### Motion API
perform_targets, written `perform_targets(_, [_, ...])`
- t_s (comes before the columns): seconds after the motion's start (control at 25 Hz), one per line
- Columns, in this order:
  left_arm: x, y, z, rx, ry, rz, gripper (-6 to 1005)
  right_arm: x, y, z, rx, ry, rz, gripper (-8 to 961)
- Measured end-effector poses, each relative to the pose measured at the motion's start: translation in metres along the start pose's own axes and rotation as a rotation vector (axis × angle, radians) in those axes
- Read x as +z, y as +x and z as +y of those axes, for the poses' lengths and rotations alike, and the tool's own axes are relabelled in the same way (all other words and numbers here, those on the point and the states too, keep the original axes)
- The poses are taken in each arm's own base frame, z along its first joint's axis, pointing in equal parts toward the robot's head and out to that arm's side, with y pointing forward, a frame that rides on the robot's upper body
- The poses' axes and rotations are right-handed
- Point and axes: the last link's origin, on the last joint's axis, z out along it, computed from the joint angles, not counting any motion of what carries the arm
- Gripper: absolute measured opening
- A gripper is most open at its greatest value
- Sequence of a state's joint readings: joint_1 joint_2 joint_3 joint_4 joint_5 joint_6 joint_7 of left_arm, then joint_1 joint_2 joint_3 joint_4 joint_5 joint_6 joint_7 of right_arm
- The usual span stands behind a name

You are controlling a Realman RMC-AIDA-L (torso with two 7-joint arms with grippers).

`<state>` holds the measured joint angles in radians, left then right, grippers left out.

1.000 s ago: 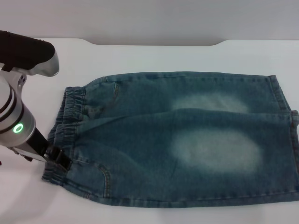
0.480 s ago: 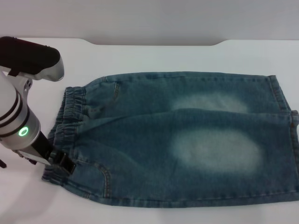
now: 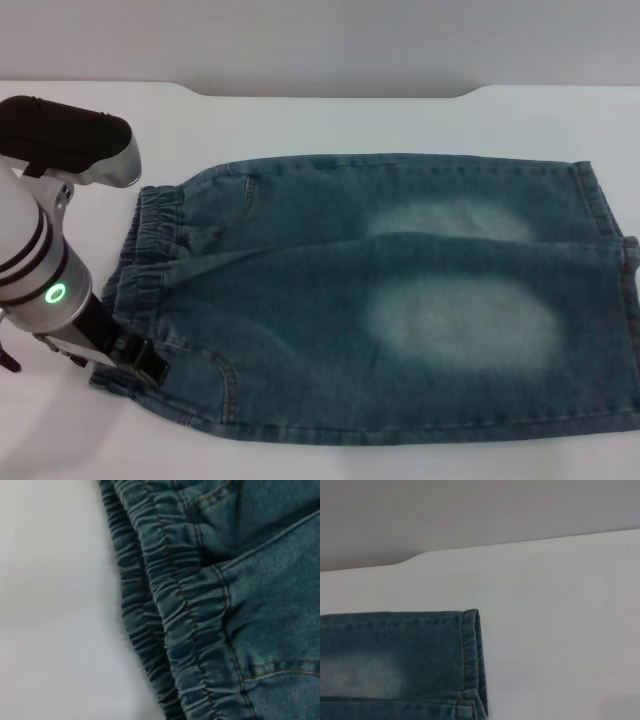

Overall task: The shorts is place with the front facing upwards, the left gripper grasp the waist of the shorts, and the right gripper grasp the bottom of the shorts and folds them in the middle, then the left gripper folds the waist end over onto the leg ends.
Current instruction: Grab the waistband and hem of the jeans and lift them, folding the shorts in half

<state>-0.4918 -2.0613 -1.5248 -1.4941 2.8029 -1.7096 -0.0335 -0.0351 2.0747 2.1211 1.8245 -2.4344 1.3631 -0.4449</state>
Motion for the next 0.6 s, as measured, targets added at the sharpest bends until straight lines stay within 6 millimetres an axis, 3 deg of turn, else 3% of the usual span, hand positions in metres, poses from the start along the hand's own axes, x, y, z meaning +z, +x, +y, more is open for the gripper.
perform_targets(0.6, [0.0049, 0.0005, -0.0014, 0.002, -0.002, -0.003, 849, -0.0001, -0.0006, 0.0011, -0.005, -0.002, 0.001, 567])
